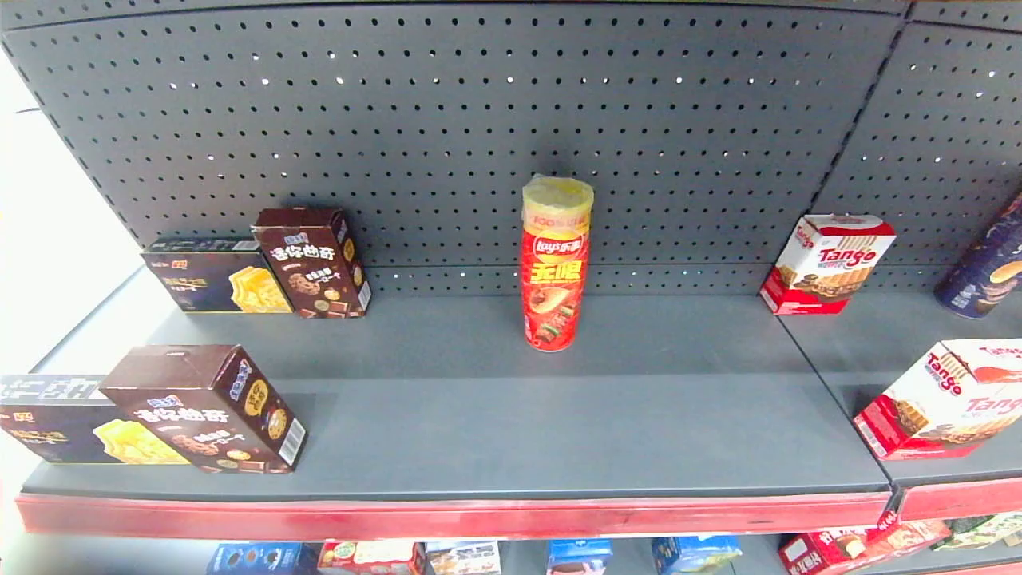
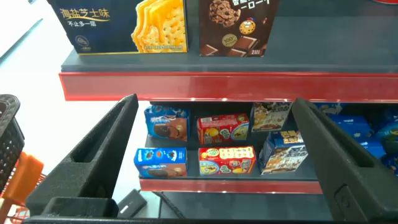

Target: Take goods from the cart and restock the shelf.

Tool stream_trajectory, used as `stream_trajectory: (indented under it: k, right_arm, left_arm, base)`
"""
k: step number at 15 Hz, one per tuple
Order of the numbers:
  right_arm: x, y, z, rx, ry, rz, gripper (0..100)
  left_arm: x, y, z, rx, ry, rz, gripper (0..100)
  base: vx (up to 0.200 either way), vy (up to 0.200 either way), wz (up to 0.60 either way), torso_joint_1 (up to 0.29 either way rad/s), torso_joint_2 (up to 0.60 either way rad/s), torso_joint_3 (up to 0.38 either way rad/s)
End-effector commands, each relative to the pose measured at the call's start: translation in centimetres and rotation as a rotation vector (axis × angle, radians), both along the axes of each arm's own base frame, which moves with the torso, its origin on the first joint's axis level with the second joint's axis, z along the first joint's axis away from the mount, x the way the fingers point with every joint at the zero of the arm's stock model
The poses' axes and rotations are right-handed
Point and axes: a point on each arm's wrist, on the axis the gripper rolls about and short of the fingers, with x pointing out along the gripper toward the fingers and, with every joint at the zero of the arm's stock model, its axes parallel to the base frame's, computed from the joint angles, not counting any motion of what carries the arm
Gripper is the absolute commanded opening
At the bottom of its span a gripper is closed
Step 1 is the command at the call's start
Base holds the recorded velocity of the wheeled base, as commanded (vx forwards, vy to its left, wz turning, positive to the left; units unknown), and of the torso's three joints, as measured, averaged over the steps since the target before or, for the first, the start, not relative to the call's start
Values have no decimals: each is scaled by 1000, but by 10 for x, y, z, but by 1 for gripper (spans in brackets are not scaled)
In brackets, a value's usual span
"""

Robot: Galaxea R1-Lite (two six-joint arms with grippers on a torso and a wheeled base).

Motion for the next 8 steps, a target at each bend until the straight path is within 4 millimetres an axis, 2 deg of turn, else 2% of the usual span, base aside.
stream_trajectory:
  k: [1, 6, 8]
  right_arm:
    - [0, 0, 0, -1, 1, 0, 100]
    - [0, 0, 0, 4, -1, -3, 100]
    - [0, 0, 0, 2, 1, -3, 100]
  left_arm:
    - [0, 0, 0, 0, -1, 1, 100]
    - [0, 0, 0, 0, -1, 1, 100]
    - [0, 0, 0, 0, -1, 1, 100]
  base:
    - [0, 0, 0, 0, 0, 0]
    - [0, 0, 0, 0, 0, 0]
    - [0, 0, 600, 2, 0, 2]
